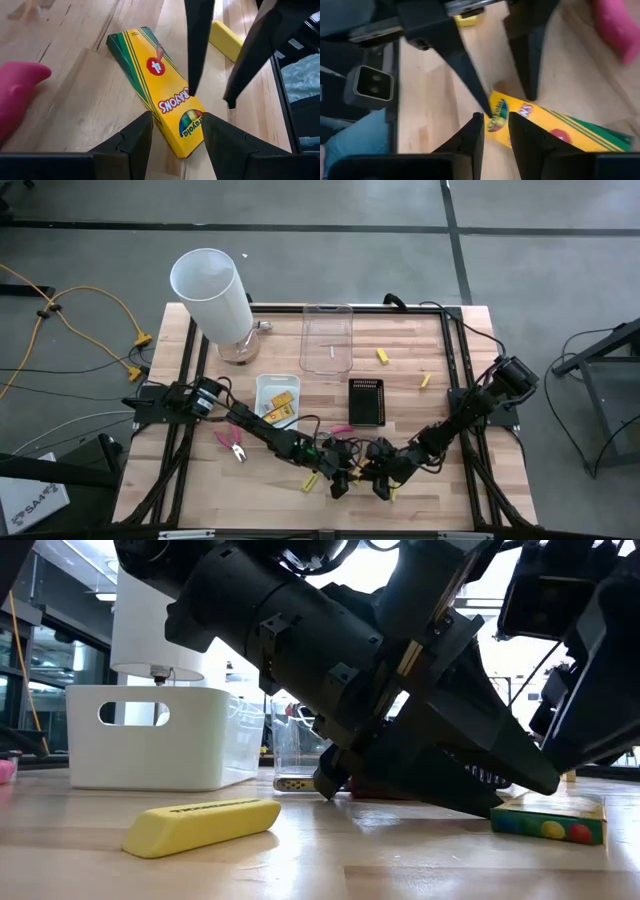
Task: Pick & Place School Supplies
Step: Put the box of crayon into the white bin
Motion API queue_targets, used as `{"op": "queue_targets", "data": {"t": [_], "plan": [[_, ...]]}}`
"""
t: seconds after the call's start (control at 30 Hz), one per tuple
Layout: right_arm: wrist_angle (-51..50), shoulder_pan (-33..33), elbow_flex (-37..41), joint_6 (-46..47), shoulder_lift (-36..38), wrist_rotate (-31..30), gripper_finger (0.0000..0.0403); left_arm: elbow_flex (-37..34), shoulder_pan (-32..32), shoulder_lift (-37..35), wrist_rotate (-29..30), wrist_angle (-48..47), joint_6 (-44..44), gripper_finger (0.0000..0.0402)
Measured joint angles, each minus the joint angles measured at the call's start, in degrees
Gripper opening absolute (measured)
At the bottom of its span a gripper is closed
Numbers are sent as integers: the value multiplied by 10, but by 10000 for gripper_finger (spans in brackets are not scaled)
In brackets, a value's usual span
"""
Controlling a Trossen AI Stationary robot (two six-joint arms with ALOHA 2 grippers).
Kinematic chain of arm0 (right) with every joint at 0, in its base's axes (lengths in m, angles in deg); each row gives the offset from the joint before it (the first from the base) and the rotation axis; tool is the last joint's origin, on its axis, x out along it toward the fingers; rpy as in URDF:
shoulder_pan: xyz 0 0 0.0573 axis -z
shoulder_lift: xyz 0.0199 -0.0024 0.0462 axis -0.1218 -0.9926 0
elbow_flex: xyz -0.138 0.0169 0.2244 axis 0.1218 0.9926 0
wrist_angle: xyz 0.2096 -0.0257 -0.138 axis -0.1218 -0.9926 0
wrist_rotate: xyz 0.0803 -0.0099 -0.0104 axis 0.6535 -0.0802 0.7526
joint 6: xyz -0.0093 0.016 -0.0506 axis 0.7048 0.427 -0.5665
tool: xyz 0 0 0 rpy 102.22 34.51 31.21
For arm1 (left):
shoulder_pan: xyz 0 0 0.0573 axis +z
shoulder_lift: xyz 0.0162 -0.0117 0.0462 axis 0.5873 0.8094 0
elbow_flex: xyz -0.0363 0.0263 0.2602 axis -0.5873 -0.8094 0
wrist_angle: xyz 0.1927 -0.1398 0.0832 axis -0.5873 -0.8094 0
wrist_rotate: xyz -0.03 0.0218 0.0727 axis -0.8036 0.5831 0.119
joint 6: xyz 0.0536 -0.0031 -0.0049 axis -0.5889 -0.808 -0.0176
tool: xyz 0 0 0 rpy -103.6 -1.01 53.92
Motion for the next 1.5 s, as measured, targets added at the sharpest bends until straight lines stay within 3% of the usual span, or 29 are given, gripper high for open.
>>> {"op": "queue_targets", "data": {"t": [0.33,0.97,1.5], "plan": [[-2,-15,0,34,0,41,82,0,0,0,-1,0,-6,169],[-99,-19,-1,129,1,11,82,-1,6,2,-4,20,-13,169],[-84,-10,2,72,0,-43,82,-1,9,0,-22,2,-10,169]]}}
